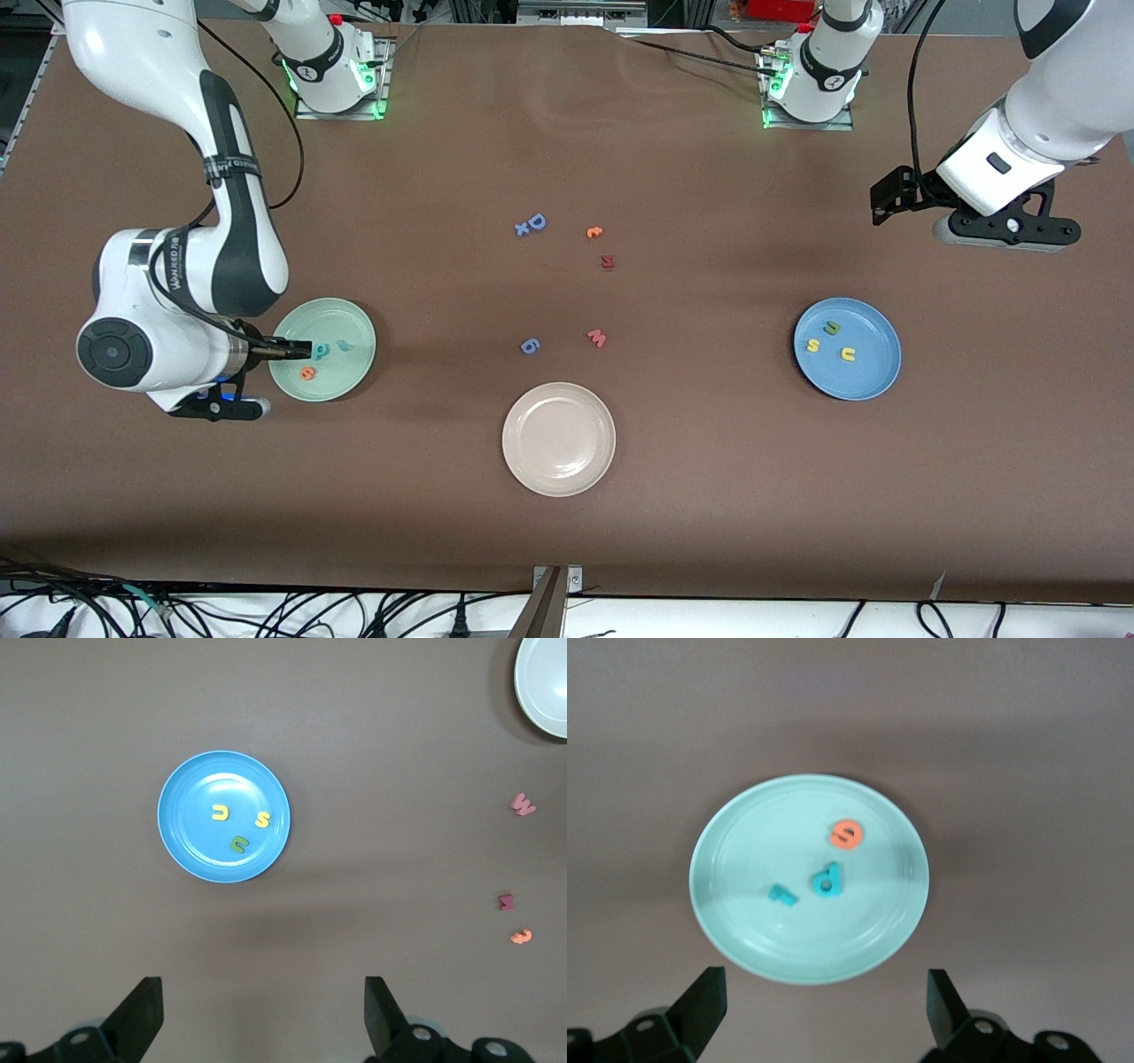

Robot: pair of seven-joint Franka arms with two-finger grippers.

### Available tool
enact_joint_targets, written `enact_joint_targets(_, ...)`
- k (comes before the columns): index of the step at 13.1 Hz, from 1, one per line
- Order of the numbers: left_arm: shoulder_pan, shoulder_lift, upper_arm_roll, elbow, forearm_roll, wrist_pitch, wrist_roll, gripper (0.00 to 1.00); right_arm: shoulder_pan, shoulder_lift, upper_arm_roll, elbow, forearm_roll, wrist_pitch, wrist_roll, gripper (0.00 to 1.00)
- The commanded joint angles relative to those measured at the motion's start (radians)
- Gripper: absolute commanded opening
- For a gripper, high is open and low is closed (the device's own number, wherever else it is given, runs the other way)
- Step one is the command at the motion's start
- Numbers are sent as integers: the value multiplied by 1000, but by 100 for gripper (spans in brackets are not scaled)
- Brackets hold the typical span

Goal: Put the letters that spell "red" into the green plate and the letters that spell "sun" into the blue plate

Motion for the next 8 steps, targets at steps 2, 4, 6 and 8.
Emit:
enact_joint_targets(2, -8, 10, 9, 21, -14, -11, 20, 100, 1, -78, 18, -17, 18, -97, 0, 100)
enact_joint_targets(4, -8, 10, 8, 21, -14, -11, 20, 100, 10, -115, 19, -26, 18, -126, 0, 100)
enact_joint_targets(6, -8, 10, 9, 21, -14, -11, 20, 100, -17, -188, 45, -98, 16, -117, 0, 100)
enact_joint_targets(8, -8, 10, 9, 21, -14, -11, 20, 100, -117, -273, 139, -187, 6, -105, -2, 100)
